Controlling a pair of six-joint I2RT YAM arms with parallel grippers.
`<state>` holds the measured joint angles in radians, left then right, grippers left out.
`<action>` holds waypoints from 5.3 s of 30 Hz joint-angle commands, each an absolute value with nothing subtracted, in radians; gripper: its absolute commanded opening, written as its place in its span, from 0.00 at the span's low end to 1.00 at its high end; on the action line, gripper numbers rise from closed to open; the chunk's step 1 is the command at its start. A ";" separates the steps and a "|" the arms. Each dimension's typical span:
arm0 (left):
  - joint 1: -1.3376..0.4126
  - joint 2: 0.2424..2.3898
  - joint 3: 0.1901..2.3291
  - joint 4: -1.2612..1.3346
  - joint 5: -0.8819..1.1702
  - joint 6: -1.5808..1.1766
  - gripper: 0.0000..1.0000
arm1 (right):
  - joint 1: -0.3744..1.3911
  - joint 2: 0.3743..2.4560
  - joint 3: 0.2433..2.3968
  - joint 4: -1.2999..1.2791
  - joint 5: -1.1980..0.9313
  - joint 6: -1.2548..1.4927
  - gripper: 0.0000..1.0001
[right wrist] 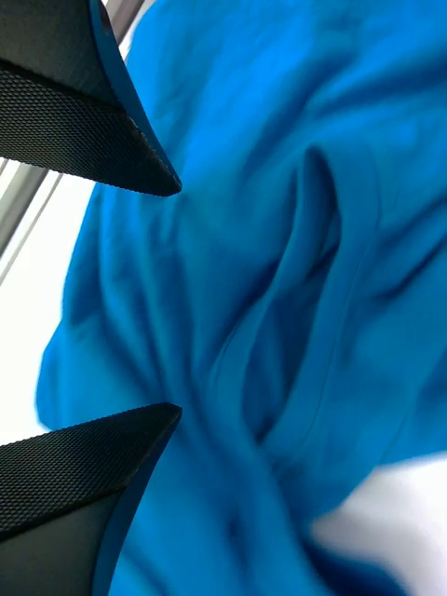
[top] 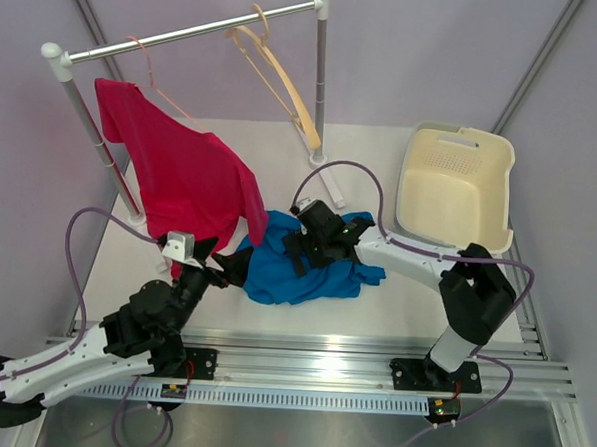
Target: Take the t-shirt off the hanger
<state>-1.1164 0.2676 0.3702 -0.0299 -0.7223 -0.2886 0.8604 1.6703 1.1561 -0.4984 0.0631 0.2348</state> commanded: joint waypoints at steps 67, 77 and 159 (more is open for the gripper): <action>-1.115 0.276 0.390 -0.028 -0.770 -0.330 0.99 | 0.352 1.304 1.562 -0.683 0.785 0.328 0.00; -1.115 0.284 0.393 -0.025 -0.761 -0.327 0.99 | 0.293 1.387 1.491 -0.705 0.745 0.402 0.01; -0.632 1.410 1.348 -0.285 -1.253 -0.552 0.88 | 0.808 0.784 0.825 -0.354 0.078 0.319 0.79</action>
